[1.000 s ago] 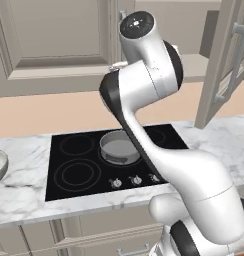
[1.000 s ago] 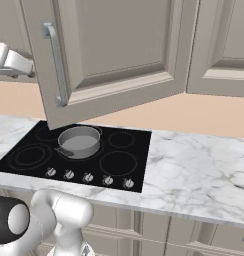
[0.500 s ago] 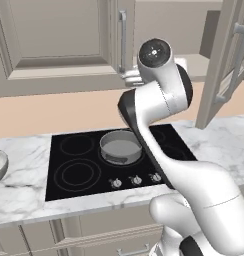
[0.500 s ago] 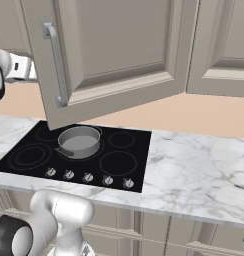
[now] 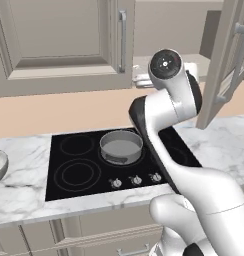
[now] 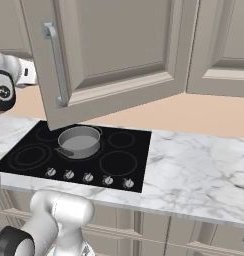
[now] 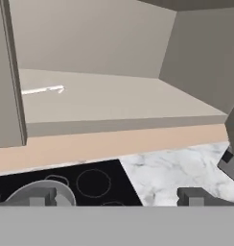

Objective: Open the cabinet and move the ladle to the pot. Then close the cabinet.

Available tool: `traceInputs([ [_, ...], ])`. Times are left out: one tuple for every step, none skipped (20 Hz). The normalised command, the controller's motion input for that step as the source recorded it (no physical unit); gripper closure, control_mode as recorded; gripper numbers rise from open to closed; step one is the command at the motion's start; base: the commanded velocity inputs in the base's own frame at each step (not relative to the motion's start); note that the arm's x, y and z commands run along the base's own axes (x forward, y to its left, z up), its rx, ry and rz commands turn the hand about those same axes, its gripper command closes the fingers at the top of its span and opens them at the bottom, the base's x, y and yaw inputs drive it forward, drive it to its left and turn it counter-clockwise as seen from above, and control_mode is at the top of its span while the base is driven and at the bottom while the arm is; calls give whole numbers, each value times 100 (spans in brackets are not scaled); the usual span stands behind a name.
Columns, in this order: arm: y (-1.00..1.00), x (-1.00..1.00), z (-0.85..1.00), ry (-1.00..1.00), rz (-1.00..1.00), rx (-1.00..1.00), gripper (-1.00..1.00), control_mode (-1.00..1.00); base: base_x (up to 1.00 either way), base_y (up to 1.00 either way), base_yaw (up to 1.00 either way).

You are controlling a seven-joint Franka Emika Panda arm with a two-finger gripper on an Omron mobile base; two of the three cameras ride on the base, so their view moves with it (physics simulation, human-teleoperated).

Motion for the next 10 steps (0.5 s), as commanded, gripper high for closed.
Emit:
traceInputs([
  [-31, -1, 4, -1, -10, -4, -100, -100, 0, 0, 0],
  [-34, -1, 7, -1, -11, -4, -100, -100, 0, 0, 0],
  [-32, -10, 8, -3, -11, -4, -100, -100, 0, 0, 0],
  [-33, -29, 9, -3, -13, -6, -100, -100, 0, 0, 0],
  [-35, -39, 14, -3, -15, -6, -100, -100, 0, 0, 0],
  [-31, -64, 19, -5, -18, -5, -100, -100, 0, 0, 0],
  [-36, -67, 21, -4, -19, -4, -100, -100, 0, 0, 0],
  [-31, -73, 21, -3, -23, -3, -100, -100, 0, 0, 0],
  [-29, -80, 23, -2, -26, -2, -100, -100, 0, 0, 0],
  [-31, -87, 22, -1, -28, -1, -100, -100, 0, 0, 0],
])
